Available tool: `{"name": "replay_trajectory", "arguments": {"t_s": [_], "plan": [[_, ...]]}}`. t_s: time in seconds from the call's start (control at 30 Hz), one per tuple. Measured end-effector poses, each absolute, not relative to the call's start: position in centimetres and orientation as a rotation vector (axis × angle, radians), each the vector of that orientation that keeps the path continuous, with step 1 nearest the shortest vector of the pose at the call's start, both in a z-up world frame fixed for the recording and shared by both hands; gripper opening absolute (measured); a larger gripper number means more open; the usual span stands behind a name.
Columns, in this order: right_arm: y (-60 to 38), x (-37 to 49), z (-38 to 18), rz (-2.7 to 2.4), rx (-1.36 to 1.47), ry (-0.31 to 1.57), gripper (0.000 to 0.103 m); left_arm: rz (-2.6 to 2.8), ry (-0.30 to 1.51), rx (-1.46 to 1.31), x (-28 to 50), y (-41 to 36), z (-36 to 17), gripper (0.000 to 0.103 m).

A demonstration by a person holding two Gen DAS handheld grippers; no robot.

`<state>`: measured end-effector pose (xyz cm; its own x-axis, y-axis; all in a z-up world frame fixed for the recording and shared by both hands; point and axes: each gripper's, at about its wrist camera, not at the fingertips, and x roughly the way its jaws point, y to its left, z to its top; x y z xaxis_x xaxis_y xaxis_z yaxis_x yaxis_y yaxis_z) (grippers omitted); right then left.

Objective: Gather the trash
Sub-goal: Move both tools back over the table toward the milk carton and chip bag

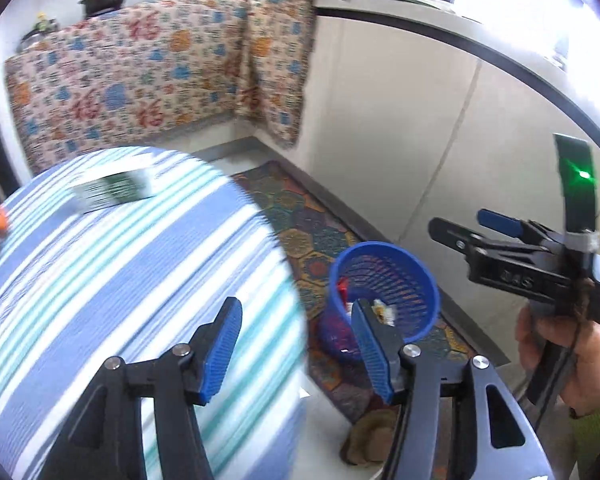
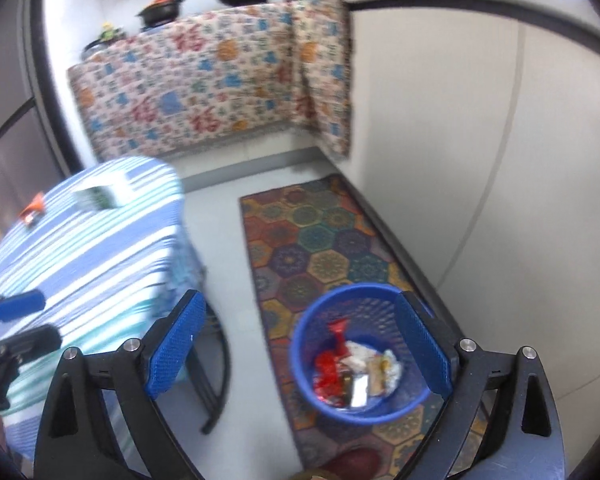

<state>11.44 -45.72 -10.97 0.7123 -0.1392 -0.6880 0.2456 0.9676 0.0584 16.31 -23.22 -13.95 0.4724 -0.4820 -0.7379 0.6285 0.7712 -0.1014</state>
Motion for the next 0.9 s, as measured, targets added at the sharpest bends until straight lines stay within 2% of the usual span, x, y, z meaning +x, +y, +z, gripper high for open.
{"name": "replay_trajectory", "arguments": {"t_s": [0.23, 0.53, 0.67, 0.9], "plan": [[-33.0, 13.6, -8.5, -0.034, 0.089, 0.741, 0.1, -0.496, 0.837, 0.135, 18.7, -11.0, -14.6, 0.06], [-21.7, 20.7, -13.9, 0.097, 0.015, 0.886, 0.1, -0.235, 0.871, 0.048, 23.4, 3.1, -16.9, 0.06], [-19.1, 23.5, -16.3, 0.098, 0.007, 0.938, 0.1, -0.182, 0.896, 0.015, 25.4, 6.1, -17.8, 0.06], [-17.1, 27.2, -17.9, 0.088, -0.042, 0.973, 0.1, -0.16, 0.931, 0.006, 28.7, 7.1, -18.7, 0.06]]}}
